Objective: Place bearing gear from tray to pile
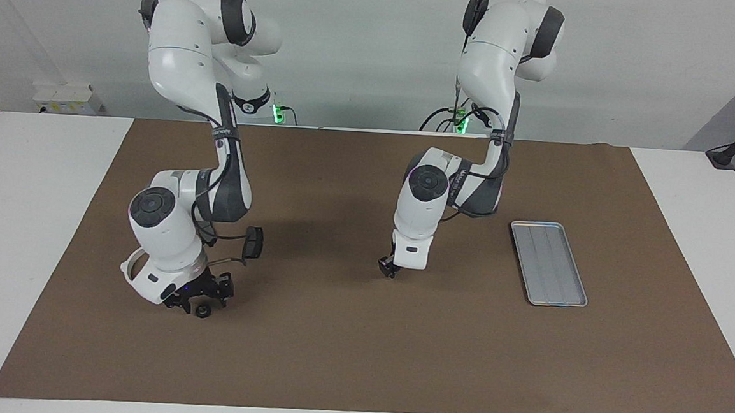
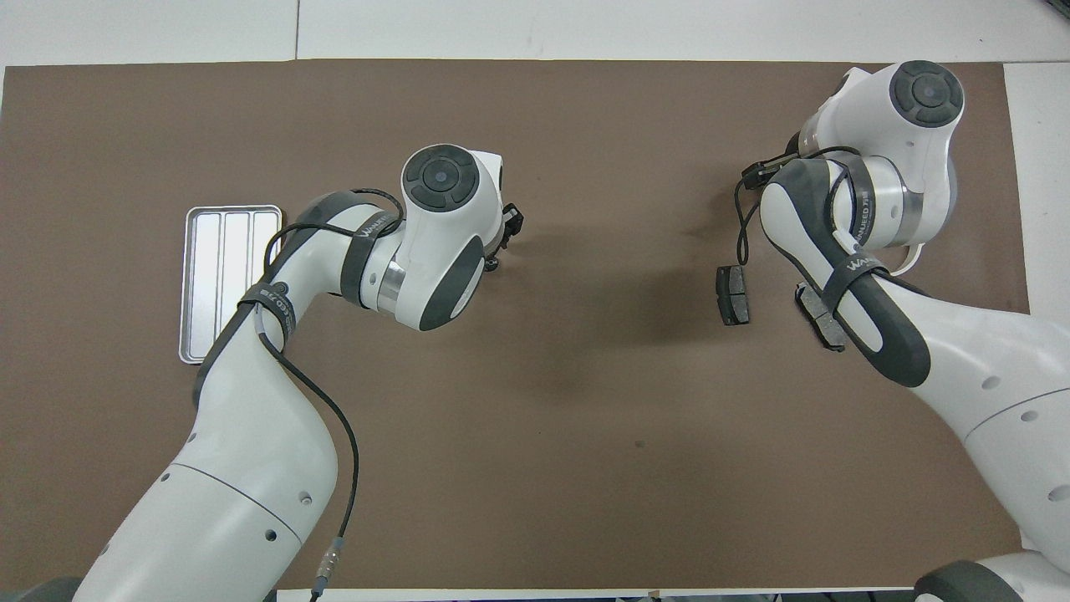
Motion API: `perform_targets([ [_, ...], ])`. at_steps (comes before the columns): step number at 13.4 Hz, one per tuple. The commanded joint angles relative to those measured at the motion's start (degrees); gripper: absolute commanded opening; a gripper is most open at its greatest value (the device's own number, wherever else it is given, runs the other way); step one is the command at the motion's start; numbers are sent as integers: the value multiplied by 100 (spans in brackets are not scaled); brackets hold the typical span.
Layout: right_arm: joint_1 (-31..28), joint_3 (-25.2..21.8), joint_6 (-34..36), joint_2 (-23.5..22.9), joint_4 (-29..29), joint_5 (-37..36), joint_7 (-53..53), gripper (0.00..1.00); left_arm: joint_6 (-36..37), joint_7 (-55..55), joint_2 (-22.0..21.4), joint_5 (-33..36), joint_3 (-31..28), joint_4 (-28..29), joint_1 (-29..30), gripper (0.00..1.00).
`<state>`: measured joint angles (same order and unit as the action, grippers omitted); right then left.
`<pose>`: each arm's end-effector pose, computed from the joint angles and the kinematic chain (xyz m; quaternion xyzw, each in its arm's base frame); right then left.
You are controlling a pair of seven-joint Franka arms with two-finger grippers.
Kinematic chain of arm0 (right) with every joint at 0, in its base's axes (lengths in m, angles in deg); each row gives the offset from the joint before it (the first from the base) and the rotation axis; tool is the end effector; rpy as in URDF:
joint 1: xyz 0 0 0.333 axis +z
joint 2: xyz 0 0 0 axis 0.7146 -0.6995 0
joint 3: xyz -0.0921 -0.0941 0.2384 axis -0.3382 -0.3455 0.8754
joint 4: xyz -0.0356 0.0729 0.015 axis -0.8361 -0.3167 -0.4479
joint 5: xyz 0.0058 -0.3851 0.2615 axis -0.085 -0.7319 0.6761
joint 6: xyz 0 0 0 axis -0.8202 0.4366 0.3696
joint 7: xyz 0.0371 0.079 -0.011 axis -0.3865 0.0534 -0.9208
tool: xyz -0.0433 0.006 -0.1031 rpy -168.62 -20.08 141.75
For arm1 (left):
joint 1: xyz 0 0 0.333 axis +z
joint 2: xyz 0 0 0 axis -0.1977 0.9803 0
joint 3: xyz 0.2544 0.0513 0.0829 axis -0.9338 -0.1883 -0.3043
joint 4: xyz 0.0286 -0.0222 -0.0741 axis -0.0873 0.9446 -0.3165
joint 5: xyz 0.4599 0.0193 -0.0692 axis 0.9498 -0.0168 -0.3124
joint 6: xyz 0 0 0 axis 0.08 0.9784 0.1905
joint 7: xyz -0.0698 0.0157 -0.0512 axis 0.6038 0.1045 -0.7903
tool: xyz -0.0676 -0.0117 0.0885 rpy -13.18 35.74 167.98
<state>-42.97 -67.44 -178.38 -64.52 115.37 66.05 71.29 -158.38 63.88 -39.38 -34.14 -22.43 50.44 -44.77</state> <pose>0.7557 0.0395 0.2317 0.9925 0.1121 0.0475 0.0108 0.6386 -0.3809 0.2412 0.9557 0.2935 0.0062 0.0193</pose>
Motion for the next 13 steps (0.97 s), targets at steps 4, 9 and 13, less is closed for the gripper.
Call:
perform_targets([
  [4,1113,67,1385,915,17,9,2795,100,1721,-1319,-1881,100,-146,312,1357,100],
  [9,2327,119,1378,986,-62,263,5400,100,3162,-3069,-2787,100,-163,355,2202,100],
  [13,3048,111,1387,435,-499,132,6648,100,3726,-4528,-3369,100,-155,610,2888,100],
])
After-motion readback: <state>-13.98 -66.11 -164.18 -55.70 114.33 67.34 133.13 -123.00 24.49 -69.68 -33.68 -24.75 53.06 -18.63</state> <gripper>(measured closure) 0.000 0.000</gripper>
